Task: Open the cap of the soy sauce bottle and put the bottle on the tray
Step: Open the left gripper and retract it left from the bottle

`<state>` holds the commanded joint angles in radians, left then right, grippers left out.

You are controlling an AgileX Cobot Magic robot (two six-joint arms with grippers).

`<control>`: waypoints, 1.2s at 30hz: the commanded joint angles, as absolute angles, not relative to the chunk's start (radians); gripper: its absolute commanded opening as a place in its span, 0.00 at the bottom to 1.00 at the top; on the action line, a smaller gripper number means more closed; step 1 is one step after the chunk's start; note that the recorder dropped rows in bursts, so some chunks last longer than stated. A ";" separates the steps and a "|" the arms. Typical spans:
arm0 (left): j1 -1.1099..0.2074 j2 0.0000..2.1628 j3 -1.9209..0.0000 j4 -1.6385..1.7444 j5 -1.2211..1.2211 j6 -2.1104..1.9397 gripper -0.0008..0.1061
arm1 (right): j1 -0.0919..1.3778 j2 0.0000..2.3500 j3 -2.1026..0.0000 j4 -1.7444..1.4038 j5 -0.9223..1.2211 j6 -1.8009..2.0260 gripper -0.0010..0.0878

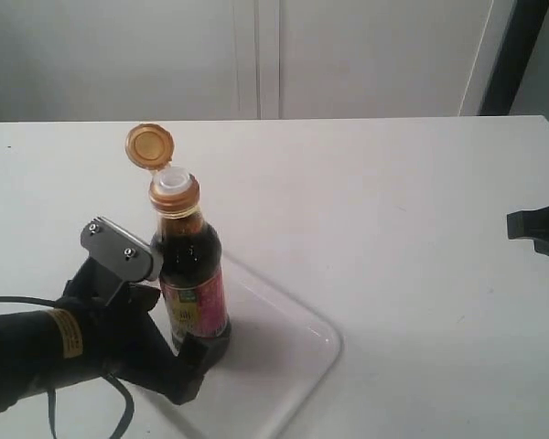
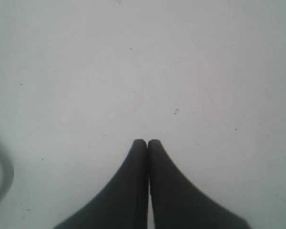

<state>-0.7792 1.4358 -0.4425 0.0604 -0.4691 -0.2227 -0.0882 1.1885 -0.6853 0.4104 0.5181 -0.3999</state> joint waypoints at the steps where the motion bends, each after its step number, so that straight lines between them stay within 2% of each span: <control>1: -0.779 1.411 -0.443 0.060 -0.443 -0.225 0.99 | -0.088 1.188 -0.685 0.410 0.518 -0.400 0.01; 10: -0.779 1.234 -0.443 0.060 -0.111 -0.262 0.99 | -0.088 1.188 -0.685 0.413 0.520 -0.400 0.01; 15: -0.779 1.177 -0.443 0.060 -0.014 -0.297 0.99 | -0.088 1.188 -0.685 0.418 0.526 -0.400 0.01; 18: -0.779 1.142 -0.443 0.060 0.044 -0.297 0.95 | -0.088 1.188 -0.685 0.421 0.533 -0.400 0.01; 20: -0.779 1.122 -0.443 0.060 0.077 -0.297 0.87 | -0.088 1.188 -0.685 0.438 0.535 -0.403 0.01; 22: -0.779 1.103 -0.443 0.060 0.094 -0.297 0.72 | -0.088 1.188 -0.685 0.470 0.539 -0.434 0.01; 25: -0.779 1.073 -0.444 0.060 0.106 -0.292 0.41 | -0.088 1.188 -0.685 0.509 0.550 -0.473 0.01; 27: -0.779 1.054 -0.444 0.060 0.115 -0.287 0.18 | -0.088 1.188 -0.685 0.515 0.552 -0.475 0.01; 29: -0.779 1.037 -0.444 0.063 0.123 -0.283 0.01 | -0.088 1.188 -0.685 0.520 0.557 -0.475 0.01; 36: -0.779 0.996 -0.455 0.066 0.221 -0.299 0.01 | -0.043 1.188 -0.685 0.557 0.561 -0.521 0.01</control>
